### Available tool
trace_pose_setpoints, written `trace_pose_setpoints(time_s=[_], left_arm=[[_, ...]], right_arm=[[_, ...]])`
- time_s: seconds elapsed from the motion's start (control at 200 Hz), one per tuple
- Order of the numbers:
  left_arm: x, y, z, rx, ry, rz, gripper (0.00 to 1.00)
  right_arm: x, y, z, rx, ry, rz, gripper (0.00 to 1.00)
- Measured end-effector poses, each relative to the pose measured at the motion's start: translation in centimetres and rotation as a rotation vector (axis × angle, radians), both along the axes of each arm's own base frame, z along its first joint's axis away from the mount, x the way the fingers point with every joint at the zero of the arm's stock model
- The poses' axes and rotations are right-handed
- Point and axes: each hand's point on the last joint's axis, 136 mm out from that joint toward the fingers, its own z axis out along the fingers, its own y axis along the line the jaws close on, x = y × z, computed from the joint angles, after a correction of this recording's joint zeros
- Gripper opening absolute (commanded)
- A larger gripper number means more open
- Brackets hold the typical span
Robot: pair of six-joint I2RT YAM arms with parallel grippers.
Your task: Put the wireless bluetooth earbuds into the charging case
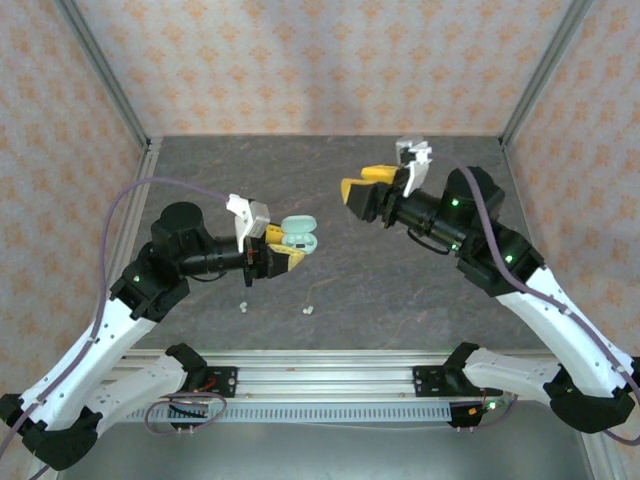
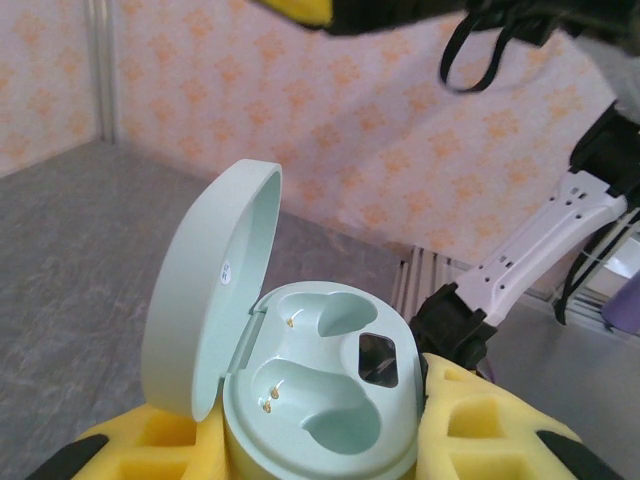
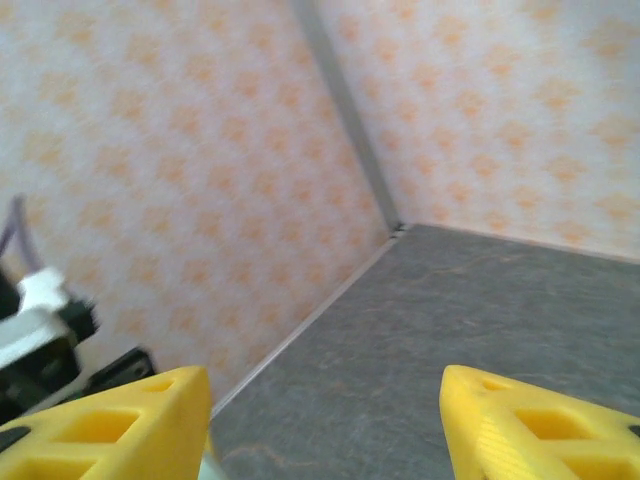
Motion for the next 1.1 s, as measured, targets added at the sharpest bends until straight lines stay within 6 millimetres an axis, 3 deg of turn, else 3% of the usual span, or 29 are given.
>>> trace_pose_setpoints(time_s=[0.1, 0.225, 0.44, 0.605, 0.736, 0.981, 1.101], left_arm=[[-0.2, 0.6, -0.4, 0.018, 0.005, 0.024, 0.19], [-0.8, 1.4, -0.6, 0.031, 0.003, 0.047, 0.19], [-2.2, 2.8, -0.7, 0.053, -0.016, 0.073, 0.19], [-3.1, 3.9, -1.3, 0.087, -0.019, 0.098, 0.19], [-3.7, 4.7, -1.3, 0.091, -0.031, 0.119, 0.19], [-3.7, 6.1, -1.0, 0.096, -0.064, 0.195, 0.19], [-3.3, 6.8, -0.8, 0.100, -0.080, 0.247, 0.19]], right_arm=[[1.6, -1.7, -1.3, 0.004, 0.099, -0.116, 0.60], [3.8, -1.6, -6.0, -0.003, 0.281, -0.199, 0.52], [6.6, 1.8, -21.1, -0.111, 0.720, -0.274, 0.40], [6.1, 5.6, -29.0, -0.246, 0.943, -0.292, 0.35], [4.4, 9.3, -31.8, -0.306, 1.016, -0.256, 0.31], [1.7, 17.7, -34.3, -0.362, 1.065, -0.156, 0.29], [0.3, 20.9, -36.2, -0.385, 1.093, -0.121, 0.26]])
